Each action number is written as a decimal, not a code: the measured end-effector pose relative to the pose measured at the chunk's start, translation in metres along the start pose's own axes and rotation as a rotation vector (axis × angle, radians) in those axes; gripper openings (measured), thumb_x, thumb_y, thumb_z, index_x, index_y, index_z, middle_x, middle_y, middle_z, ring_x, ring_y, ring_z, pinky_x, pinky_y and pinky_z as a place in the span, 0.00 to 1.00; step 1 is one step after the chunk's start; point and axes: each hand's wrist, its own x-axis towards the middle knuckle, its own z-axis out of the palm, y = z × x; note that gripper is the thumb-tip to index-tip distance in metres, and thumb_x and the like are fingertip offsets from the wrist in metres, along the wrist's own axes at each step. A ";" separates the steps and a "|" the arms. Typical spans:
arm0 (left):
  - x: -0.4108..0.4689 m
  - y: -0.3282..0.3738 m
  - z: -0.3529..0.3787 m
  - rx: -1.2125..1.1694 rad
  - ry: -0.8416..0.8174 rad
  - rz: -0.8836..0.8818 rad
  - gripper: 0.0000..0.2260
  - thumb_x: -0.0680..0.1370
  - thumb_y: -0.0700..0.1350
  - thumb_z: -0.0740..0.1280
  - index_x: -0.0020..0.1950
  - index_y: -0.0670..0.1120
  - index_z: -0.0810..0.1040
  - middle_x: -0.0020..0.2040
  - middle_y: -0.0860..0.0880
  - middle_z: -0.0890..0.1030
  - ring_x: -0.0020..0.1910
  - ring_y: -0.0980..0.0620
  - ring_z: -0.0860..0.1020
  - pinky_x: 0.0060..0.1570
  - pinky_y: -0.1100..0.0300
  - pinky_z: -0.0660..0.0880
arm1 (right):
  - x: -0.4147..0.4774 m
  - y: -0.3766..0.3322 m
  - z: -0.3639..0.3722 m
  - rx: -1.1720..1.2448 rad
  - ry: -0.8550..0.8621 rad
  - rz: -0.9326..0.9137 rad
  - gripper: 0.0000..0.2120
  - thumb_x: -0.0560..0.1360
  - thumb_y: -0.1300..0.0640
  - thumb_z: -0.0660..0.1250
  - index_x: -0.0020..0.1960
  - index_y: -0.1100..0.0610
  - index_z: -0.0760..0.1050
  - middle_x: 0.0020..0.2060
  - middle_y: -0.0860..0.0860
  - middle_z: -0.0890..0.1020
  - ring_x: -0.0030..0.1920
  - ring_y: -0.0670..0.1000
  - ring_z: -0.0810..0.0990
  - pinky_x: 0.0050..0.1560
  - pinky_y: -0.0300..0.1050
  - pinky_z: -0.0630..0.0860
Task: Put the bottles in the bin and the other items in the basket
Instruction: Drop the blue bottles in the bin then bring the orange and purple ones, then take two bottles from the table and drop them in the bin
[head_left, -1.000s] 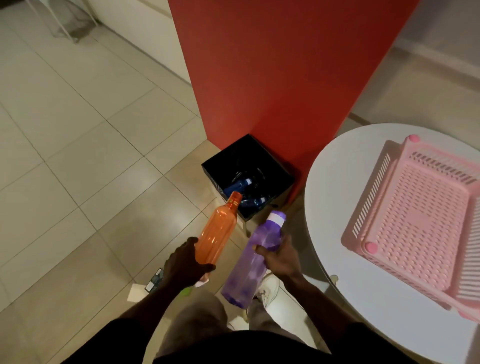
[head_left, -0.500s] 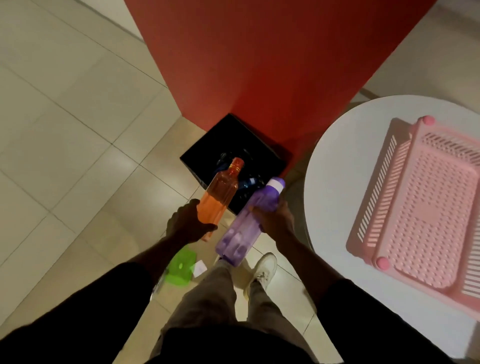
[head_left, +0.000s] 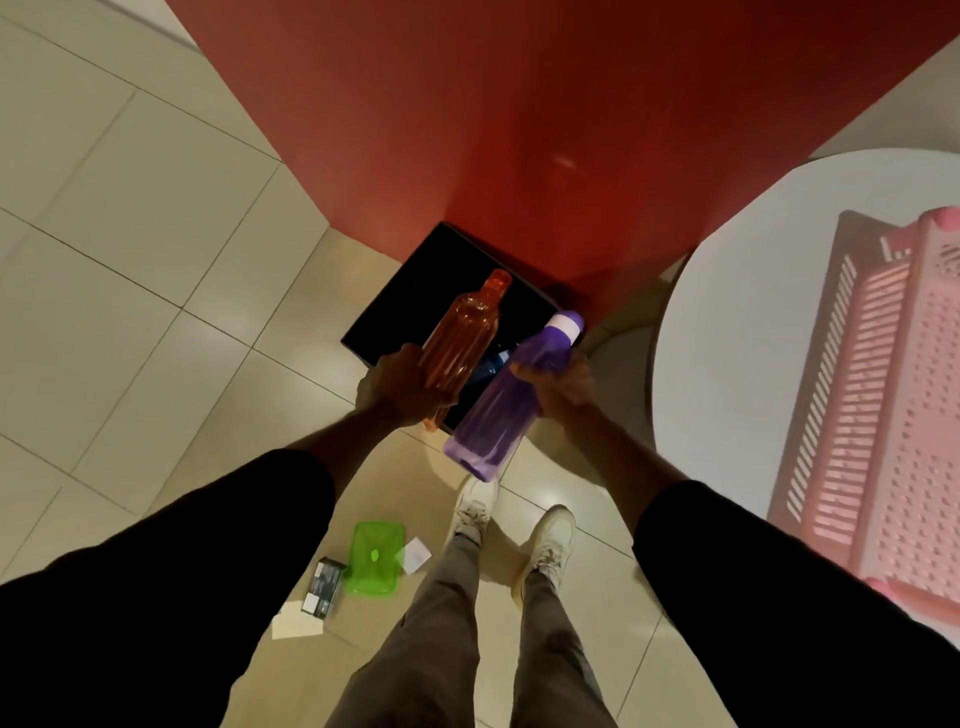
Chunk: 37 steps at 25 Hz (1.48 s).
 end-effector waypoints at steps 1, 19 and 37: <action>0.004 0.004 0.000 -0.006 -0.008 0.008 0.35 0.70 0.63 0.80 0.70 0.48 0.75 0.59 0.47 0.85 0.52 0.46 0.86 0.54 0.44 0.84 | 0.006 -0.004 -0.003 -0.011 0.019 0.004 0.38 0.72 0.49 0.81 0.74 0.57 0.66 0.56 0.53 0.81 0.53 0.56 0.83 0.50 0.54 0.84; -0.103 0.044 0.083 0.586 -0.249 0.553 0.47 0.79 0.61 0.69 0.84 0.38 0.46 0.84 0.33 0.41 0.84 0.34 0.43 0.82 0.43 0.47 | -0.127 0.093 -0.026 -0.916 0.007 -0.260 0.37 0.77 0.40 0.71 0.77 0.59 0.64 0.69 0.60 0.76 0.68 0.61 0.75 0.64 0.54 0.77; -0.143 0.102 0.094 0.849 -0.279 0.958 0.47 0.78 0.63 0.68 0.84 0.39 0.49 0.85 0.36 0.45 0.85 0.38 0.43 0.83 0.44 0.45 | -0.256 0.203 -0.091 -0.754 0.371 -0.025 0.40 0.77 0.33 0.63 0.78 0.59 0.64 0.73 0.56 0.72 0.75 0.58 0.69 0.75 0.53 0.69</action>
